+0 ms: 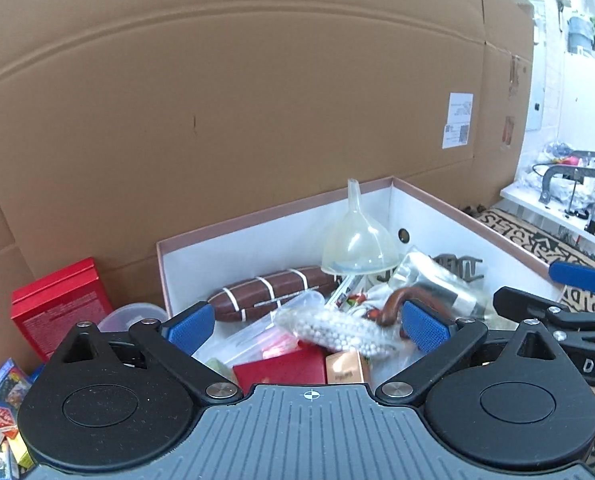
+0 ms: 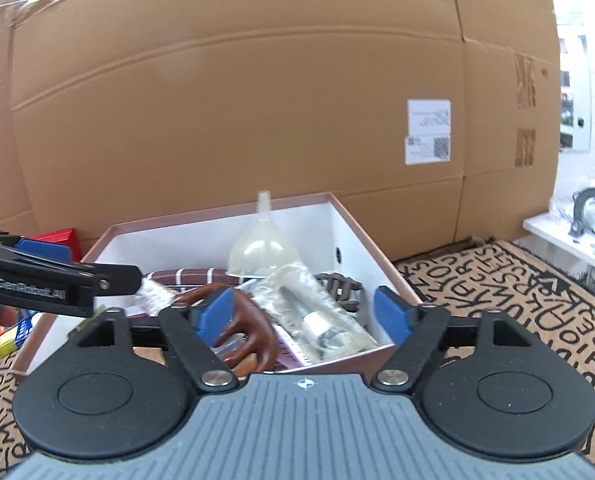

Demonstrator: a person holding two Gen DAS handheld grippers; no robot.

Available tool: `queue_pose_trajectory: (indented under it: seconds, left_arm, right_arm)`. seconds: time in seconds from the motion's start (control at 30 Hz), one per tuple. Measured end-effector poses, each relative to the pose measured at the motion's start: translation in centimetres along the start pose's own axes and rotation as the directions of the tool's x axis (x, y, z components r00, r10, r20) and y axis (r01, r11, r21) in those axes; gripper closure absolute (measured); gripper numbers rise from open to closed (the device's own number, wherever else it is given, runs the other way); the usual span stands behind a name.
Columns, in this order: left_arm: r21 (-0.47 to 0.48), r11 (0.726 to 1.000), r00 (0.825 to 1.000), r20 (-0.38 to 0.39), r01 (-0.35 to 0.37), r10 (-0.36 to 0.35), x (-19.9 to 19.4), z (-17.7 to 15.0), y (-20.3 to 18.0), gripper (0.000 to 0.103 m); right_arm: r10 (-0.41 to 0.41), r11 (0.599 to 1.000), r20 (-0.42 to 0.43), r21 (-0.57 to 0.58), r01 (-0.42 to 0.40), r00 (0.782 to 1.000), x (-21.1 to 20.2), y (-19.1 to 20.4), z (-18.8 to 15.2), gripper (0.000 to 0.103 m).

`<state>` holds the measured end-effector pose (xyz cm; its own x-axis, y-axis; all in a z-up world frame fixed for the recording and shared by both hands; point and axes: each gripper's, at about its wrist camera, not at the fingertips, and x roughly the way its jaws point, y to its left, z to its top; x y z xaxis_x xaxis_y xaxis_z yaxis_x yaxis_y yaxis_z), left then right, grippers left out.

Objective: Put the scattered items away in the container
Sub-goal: 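Carry both items over the pink box and open both grippers, then move both tools back toward the toothpaste tube and marker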

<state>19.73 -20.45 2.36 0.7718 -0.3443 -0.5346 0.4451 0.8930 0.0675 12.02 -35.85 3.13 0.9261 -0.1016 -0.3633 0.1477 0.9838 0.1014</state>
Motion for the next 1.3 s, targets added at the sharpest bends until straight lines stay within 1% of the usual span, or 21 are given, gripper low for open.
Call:
queue_pose_trajectory:
  seconds: [0.1,0.2,0.4,0.57,0.77,0.9,1.0,1.07,1.2,1.3]
  left_arm:
    - [-0.002,1.0,1.0,-0.002,-0.01,0.01,-1.0,-0.2,0.5,0.0]
    - [-0.014,1.0,1.0,0.005,-0.024,0.024,-2.3,-0.5,1.1,0.0]
    - [-0.04,0.998,0.998,0.023,-0.054,0.055,-4.8,-1.5,2.3,0.0]
    - [-0.064,0.995,0.996,0.032,-0.077,0.08,-7.1,-2.5,3.7,0.0]
    - [-0.101,0.989,0.993,0.044,-0.107,0.112,-9.8,-3.8,6.0,0.0]
    - [-0.12,0.982,0.988,0.038,-0.145,0.151,-11.2,-4.9,7.5,0.0]
    - [-0.135,0.973,0.981,0.03,-0.184,0.19,-12.1,-6.2,9.2,0.0]
    - [-0.154,0.965,0.976,0.023,-0.212,0.218,-12.9,-7.3,10.7,0.0]
    - [-0.226,0.929,0.955,-0.02,-0.292,0.295,-14.5,-10.0,15.2,0.0]
    - [-0.272,0.902,0.941,-0.059,-0.335,0.332,-15.1,-11.9,18.2,0.0]
  right_arm:
    - [0.002,0.999,0.028,-0.04,0.0,1.0,-1.0,1.1,-0.1,0.002]
    - [0.001,0.998,0.046,-0.067,0.002,0.999,-1.7,1.8,0.0,0.001]
    - [-0.011,0.998,0.069,-0.068,0.016,0.998,-3.0,2.8,0.2,0.001]
    - [0.013,0.998,0.079,-0.067,-0.008,0.997,-4.6,4.1,0.3,0.001]
    - [0.049,0.992,0.094,-0.124,-0.037,0.994,-6.5,6.5,0.3,0.001]
    - [0.079,0.986,0.094,-0.153,-0.064,0.992,-7.2,8.1,0.2,0.001]
    - [0.112,0.981,0.085,-0.168,-0.097,0.99,-7.4,9.6,-0.2,0.001]
    - [0.148,0.974,0.067,-0.185,-0.134,0.987,-7.5,10.7,-0.6,0.001]
    - [0.218,0.946,0.024,-0.25,-0.206,0.976,-7.4,13.5,-1.8,0.001]
    - [0.27,0.919,0.005,-0.3,-0.256,0.963,-7.2,16.0,-2.8,0.001]
